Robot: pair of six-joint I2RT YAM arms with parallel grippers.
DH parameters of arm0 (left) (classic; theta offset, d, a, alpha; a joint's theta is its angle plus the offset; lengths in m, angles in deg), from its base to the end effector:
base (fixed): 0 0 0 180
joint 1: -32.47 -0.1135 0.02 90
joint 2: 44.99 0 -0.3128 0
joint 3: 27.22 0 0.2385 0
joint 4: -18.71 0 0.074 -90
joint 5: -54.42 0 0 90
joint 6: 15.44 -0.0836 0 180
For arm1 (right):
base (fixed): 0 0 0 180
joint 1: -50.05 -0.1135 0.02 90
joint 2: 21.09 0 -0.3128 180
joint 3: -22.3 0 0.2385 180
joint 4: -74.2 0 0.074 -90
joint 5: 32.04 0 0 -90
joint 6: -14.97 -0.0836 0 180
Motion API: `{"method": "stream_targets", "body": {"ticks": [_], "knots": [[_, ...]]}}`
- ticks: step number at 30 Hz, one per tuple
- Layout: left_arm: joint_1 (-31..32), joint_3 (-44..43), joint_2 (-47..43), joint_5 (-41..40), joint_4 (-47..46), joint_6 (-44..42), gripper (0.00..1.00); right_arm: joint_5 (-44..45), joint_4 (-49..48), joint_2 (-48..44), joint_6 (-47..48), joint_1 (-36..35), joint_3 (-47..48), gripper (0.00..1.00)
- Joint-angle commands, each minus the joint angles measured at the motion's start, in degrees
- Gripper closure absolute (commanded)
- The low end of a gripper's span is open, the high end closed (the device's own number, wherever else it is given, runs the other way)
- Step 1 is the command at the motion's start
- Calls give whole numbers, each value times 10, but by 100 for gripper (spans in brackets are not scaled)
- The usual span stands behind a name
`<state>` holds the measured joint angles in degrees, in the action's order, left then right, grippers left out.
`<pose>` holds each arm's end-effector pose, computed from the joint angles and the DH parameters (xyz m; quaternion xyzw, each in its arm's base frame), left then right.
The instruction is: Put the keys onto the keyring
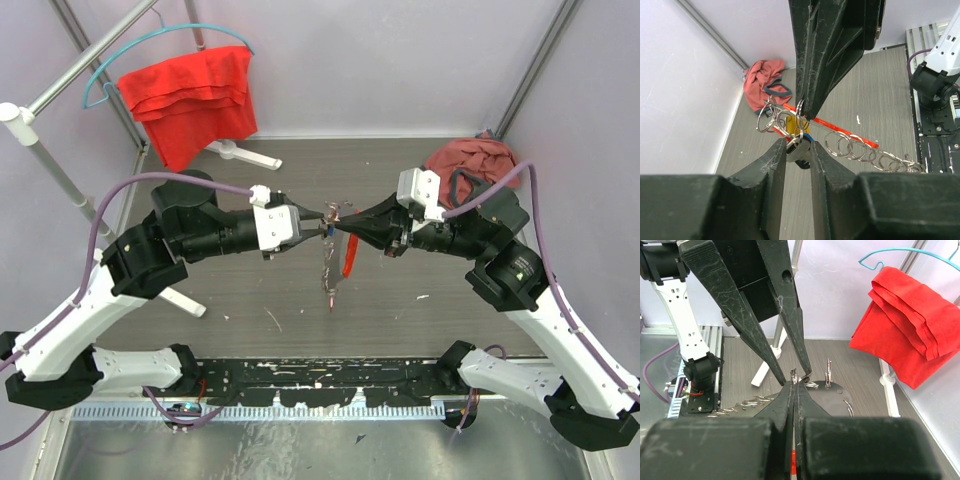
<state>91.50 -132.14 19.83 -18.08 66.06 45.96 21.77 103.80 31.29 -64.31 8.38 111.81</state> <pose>0.0926 -0.2032 0.5308 0.5860 0.4656 -0.2816 0.6004 0.0863 0.1429 0.5238 -0.4862 0.4591 0.3880 0.6343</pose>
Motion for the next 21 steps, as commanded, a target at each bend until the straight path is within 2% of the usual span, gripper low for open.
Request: {"method": "stream_targets", "body": {"ticks": [1, 13, 21], "knots": [[1, 18, -8, 29, -50, 25, 67, -9, -46, -6, 5, -1, 18, 99], [0, 32, -7, 48, -87, 46, 66, -13, -46, -6, 3, 0, 17, 99], [0, 29, -3, 49, -88, 47, 79, -20, -44, -5, 4, -1, 17, 99]]}}
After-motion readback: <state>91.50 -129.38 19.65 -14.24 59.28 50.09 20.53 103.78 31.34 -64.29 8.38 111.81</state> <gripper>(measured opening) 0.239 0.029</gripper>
